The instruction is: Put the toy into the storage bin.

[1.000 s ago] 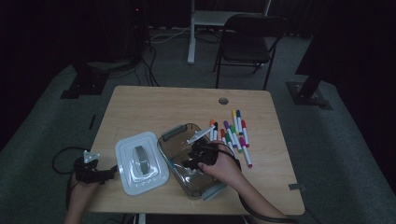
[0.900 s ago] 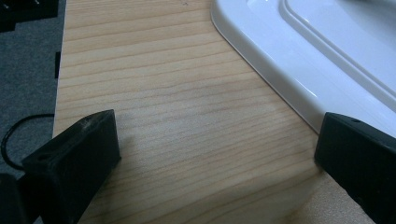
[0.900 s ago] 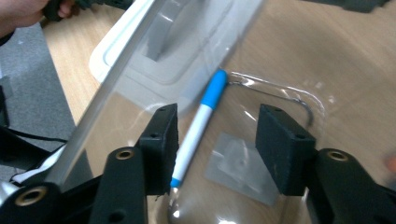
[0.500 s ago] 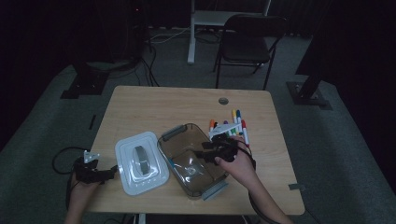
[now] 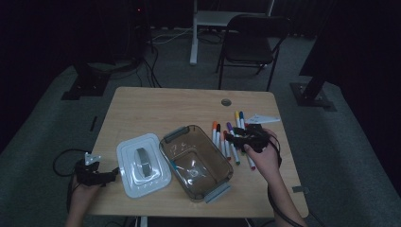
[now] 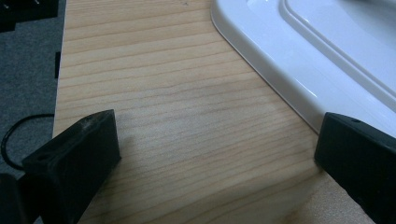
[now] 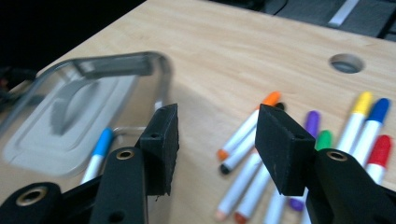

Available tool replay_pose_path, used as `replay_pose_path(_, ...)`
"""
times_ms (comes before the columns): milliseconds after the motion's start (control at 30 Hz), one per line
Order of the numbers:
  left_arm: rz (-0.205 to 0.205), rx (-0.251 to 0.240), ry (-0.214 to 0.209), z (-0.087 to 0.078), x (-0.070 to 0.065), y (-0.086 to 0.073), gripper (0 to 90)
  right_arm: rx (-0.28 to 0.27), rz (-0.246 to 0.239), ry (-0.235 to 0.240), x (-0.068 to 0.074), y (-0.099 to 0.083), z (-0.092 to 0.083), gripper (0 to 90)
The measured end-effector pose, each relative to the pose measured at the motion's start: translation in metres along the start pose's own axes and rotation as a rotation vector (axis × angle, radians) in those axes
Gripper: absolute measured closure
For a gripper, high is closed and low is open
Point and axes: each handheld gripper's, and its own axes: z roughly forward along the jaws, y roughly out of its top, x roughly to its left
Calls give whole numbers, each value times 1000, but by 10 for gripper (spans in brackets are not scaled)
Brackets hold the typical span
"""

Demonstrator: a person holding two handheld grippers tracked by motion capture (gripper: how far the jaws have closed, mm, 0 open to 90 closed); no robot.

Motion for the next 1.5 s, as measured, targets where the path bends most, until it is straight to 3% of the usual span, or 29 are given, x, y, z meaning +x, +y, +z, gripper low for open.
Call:
replay_pose_path(167,-2,0,-1,0,0,0,5,-38,42,-57,-25,-8,1,501)
replay_pose_path(400,-1,1,-1,0,0,0,5,-50,120,-147,-60,-17,7,526)
replay_pose_path(500,0,2,-1,0,0,0,5,-29,118,-171,-68,-19,10,527)
replay_pose_path(567,-1,1,-1,0,0,0,5,11,133,-222,-82,-26,19,558)
replay_pose_path(933,-1,1,-1,0,0,0,5,117,237,-282,-121,-48,57,664)
replay_pose_path(1233,0,1,-1,0,0,0,5,197,271,-305,-135,-58,80,686)
replay_pose_path(1500,-1,1,-1,0,0,0,5,229,281,-316,-140,-63,89,699)
